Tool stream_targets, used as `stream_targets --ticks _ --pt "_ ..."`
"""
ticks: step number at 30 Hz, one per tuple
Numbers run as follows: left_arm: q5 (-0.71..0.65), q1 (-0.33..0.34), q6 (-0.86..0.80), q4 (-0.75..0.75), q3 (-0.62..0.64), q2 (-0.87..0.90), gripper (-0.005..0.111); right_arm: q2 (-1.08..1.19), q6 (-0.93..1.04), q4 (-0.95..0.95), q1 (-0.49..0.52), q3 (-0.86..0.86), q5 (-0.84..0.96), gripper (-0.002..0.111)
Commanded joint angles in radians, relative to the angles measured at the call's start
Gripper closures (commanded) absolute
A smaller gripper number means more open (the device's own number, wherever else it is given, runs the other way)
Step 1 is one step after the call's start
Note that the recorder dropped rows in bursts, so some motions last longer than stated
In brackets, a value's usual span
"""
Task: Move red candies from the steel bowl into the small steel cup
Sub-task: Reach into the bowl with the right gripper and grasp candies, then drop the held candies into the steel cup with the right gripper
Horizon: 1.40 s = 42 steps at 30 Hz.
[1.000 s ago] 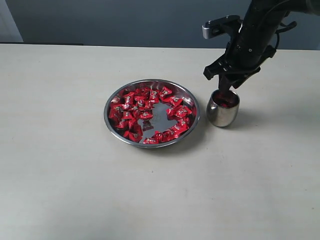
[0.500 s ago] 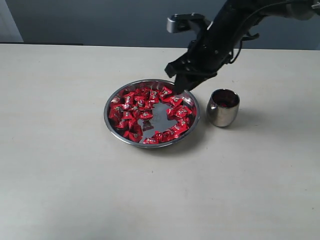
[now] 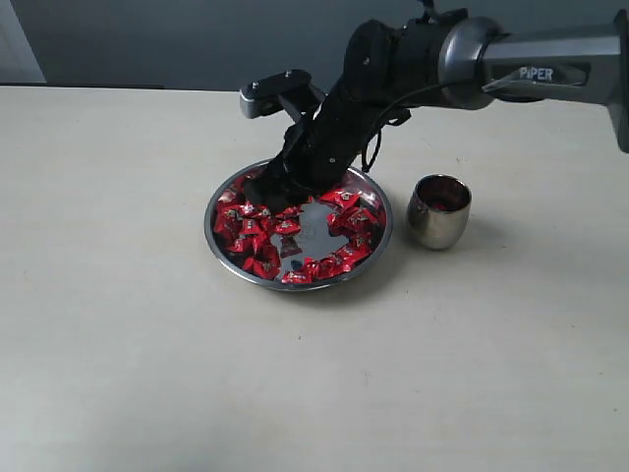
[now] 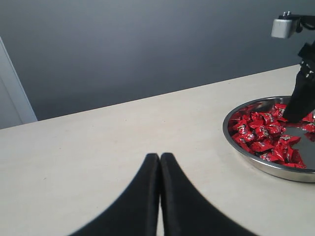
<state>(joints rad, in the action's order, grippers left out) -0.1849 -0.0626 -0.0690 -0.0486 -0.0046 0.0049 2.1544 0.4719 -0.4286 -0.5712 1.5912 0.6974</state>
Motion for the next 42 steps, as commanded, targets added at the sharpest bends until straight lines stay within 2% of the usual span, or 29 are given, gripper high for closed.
stream_targets --ticks 1,5,23,26,32,34,39,42 --pt "0.006 0.001 0.002 0.002 0.005 -0.005 0.105 0.042 0.005 0.012 0.002 -0.001 -0.037 0.068" --pt "0.006 0.001 0.002 0.002 0.005 -0.005 0.105 0.062 0.005 0.012 0.002 -0.001 -0.055 0.055" --pt "0.005 0.001 0.002 0.002 0.005 -0.005 0.105 0.104 -0.001 0.012 0.002 -0.001 -0.086 0.055" --pt "0.005 0.001 0.002 0.002 0.005 -0.005 0.105 0.104 -0.001 0.012 0.002 -0.001 -0.072 0.063" --pt "0.005 0.001 0.002 0.002 0.005 -0.005 0.105 0.083 -0.001 0.012 0.002 0.002 -0.042 0.101" --pt "0.005 0.001 0.002 0.002 0.005 -0.005 0.105 0.060 -0.001 0.012 0.002 0.002 -0.015 0.108" --pt "0.005 0.001 0.002 0.002 0.005 -0.005 0.105 -0.039 -0.009 0.083 0.002 0.002 0.057 0.109" --pt "0.005 0.001 0.002 0.002 0.005 -0.005 0.105 -0.113 -0.088 0.195 0.002 0.002 0.068 0.109"
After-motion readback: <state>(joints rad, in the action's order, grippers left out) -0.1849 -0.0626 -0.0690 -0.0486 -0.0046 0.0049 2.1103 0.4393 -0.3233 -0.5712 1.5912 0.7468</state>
